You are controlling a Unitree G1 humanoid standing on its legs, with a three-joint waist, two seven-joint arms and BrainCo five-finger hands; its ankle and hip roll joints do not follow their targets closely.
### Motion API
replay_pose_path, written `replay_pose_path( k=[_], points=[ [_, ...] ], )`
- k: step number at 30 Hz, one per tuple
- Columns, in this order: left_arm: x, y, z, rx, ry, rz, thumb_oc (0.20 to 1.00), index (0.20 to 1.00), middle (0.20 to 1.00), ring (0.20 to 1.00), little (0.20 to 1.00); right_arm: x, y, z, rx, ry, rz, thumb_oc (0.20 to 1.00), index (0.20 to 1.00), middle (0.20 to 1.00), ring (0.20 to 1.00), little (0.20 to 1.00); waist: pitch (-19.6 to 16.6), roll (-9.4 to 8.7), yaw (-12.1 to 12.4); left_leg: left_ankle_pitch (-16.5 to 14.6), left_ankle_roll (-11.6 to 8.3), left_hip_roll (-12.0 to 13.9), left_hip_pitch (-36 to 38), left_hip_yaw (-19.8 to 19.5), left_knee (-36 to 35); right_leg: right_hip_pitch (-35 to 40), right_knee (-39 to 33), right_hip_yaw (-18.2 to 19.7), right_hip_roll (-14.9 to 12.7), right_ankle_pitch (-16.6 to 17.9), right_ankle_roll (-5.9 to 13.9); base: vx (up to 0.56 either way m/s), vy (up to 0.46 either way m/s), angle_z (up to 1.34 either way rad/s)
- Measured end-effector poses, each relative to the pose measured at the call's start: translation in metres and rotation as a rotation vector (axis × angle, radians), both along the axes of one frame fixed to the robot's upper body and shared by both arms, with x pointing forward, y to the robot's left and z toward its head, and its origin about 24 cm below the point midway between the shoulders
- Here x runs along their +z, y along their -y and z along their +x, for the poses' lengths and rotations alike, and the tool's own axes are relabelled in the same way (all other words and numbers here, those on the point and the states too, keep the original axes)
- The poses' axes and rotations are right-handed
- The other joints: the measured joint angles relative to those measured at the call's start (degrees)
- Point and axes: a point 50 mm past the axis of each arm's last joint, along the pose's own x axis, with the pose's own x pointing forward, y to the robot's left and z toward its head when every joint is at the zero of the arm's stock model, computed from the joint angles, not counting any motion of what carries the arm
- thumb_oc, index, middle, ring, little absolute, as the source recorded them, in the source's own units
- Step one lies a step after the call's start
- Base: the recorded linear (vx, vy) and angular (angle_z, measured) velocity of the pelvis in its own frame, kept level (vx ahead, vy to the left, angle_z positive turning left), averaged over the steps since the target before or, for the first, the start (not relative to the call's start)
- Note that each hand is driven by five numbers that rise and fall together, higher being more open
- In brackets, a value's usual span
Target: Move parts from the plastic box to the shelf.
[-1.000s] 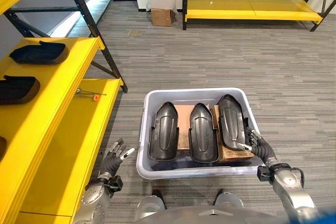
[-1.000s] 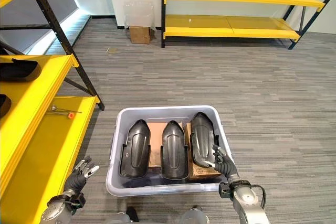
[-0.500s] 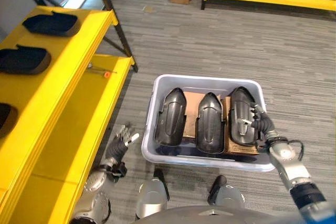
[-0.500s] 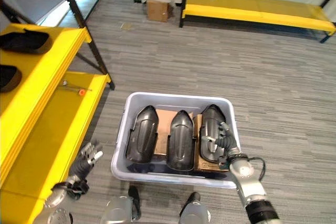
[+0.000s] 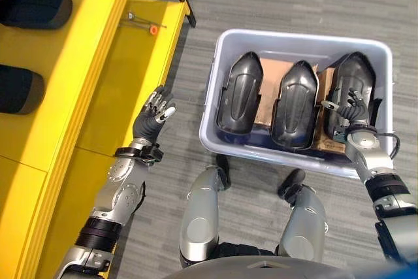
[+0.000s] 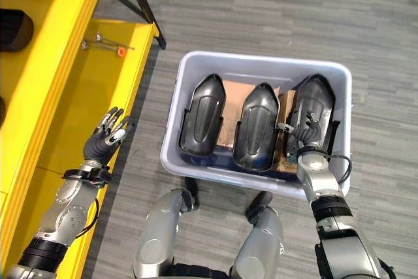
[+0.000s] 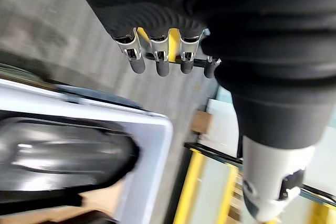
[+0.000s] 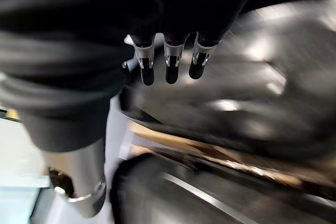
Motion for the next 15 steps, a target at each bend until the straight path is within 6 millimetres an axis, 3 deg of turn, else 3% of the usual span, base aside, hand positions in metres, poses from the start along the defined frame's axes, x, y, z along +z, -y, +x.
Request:
replay_pose_path(
  k=[6, 10, 15],
  points=[
    [-0.016, 0.005, 0.001, 0.018, -0.064, -0.025, 1.0, 1.0, 1.0, 1.0, 1.0, 0.004, -0.005, 0.007, 0.0, 0.001, -0.006, 1.0, 1.0, 1.0, 1.0, 1.0, 0.68, -0.08, -0.26, 0.28, 0.02, 0.48, -0.97, 0.28, 0.15, -1.83, 1.07, 0.53, 0.14, -0.45, -0.5, -0.07, 0.032, -0.04],
    [-0.016, 0.005, 0.002, 0.02, -0.063, -0.029, 1.0, 1.0, 1.0, 1.0, 1.0, 0.017, 0.003, 0.013, -0.002, 0.027, -0.002, 1.0, 1.0, 1.0, 1.0, 1.0, 0.86, -0.08, -0.27, 0.72, -0.46, 1.08, -2.68, 0.28, 0.25, -4.13, 2.15, 0.73, 0.46, -0.95, -1.27, -0.05, 0.012, -0.04],
    [-0.018, 0.01, 0.002, 0.016, -0.058, -0.055, 1.0, 1.0, 1.0, 1.0, 1.0, 0.026, -0.001, 0.017, 0.052, 0.058, -0.014, 1.0, 1.0, 1.0, 1.0, 1.0, 0.87, -0.07, -0.15, 1.28, -1.27, 2.18, -4.33, 0.11, 0.25, -6.3, 3.18, 0.82, 1.41, -1.73, -2.19, -0.03, -0.005, -0.05]
  ],
)
